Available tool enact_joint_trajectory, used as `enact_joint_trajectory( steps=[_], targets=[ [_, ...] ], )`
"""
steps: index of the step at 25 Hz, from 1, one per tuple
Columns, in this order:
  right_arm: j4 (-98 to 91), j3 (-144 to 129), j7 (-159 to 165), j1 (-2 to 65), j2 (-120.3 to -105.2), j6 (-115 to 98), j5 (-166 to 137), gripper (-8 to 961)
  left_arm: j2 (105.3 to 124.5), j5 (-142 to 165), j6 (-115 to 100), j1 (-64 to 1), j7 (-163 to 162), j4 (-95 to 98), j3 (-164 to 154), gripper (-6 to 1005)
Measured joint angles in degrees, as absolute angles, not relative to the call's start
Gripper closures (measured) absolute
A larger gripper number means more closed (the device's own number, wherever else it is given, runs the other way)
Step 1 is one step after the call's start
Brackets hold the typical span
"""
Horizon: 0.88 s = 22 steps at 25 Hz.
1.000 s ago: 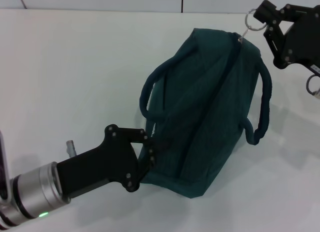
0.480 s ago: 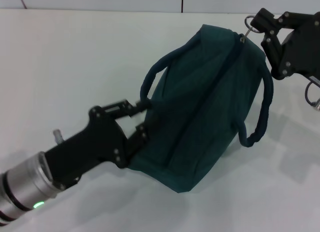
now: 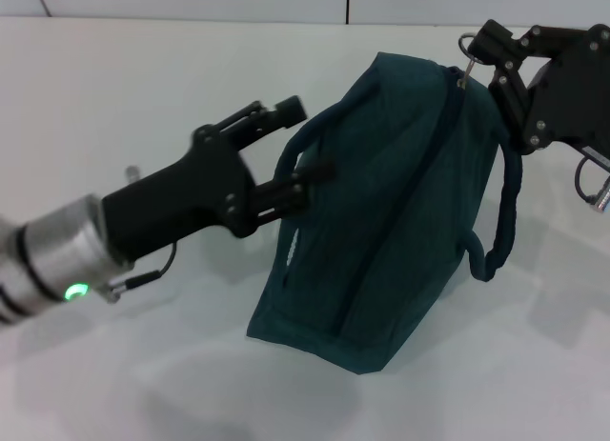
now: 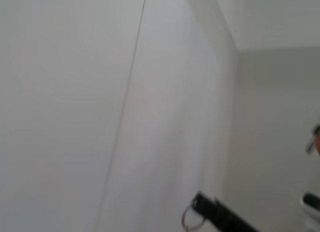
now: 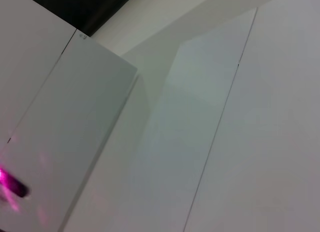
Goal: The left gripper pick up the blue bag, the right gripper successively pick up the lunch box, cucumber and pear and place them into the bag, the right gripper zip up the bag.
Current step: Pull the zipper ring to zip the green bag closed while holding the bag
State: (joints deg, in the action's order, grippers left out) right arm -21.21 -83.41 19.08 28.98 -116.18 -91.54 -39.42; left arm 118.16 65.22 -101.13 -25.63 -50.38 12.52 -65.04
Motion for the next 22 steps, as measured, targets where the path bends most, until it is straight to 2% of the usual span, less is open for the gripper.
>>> enact_joint_trajectory(
  steps=[7,12,15,22],
  targets=[
    [-21.26,-83.41,19.07,29.13,-116.19,-91.28,-39.53,935,118.66,73.17,-95.43,-27.17,-61.02,21.75,-65.1,191],
    [-20.97,-83.41,18.91,29.53,-116.19,-91.16,-39.6,935,119.39,73.25,-92.18,-27.79,-61.12,21.72,-65.15,106],
    [-20.78,-83.41,18.71,29.82,-116.19,-91.02,-39.62,935,119.5,73.28,-91.95,-28.41,-61.14,21.34,-65.17,124],
    [-20.74,-83.41,18.56,29.89,-116.19,-90.76,-39.64,935,119.61,73.34,-91.93,-28.77,-60.94,21.18,-65.43,278]
  ],
)
